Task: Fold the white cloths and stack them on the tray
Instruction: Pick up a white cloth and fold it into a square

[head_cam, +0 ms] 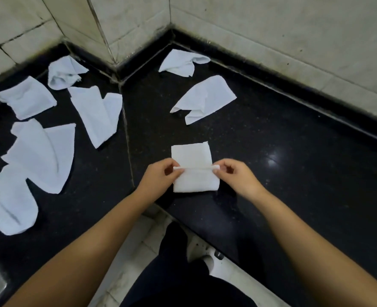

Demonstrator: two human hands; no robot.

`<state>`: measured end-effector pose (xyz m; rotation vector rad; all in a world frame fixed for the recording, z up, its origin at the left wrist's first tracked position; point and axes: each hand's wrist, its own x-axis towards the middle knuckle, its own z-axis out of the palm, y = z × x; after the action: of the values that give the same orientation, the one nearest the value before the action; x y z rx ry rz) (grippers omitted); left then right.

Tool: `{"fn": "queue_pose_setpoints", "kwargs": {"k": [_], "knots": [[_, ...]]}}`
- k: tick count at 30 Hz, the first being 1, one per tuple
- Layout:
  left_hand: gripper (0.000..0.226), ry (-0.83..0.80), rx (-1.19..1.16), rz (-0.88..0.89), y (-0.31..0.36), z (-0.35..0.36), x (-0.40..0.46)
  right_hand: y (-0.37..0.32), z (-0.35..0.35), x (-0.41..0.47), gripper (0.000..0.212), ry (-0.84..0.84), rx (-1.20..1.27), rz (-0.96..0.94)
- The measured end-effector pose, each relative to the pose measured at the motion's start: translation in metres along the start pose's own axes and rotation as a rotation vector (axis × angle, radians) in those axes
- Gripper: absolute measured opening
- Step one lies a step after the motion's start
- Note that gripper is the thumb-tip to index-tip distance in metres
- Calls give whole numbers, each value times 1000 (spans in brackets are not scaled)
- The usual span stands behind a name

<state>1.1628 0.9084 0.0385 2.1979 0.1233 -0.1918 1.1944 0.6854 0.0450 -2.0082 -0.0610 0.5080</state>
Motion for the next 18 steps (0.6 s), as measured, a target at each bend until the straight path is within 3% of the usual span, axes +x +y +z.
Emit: {"fn": "queue_pose_setpoints", "kwargs": {"k": [5, 11, 18], "knots": [[11, 62, 135, -43, -1, -3, 56, -21, 8, 62, 8, 155, -108, 66], [15, 48, 405, -45, -16, 4, 84, -18, 20, 90, 14, 173, -355, 121], [38, 166, 422, -239, -16, 15, 58, -15, 29, 76, 43, 206, -639, 259]]}}
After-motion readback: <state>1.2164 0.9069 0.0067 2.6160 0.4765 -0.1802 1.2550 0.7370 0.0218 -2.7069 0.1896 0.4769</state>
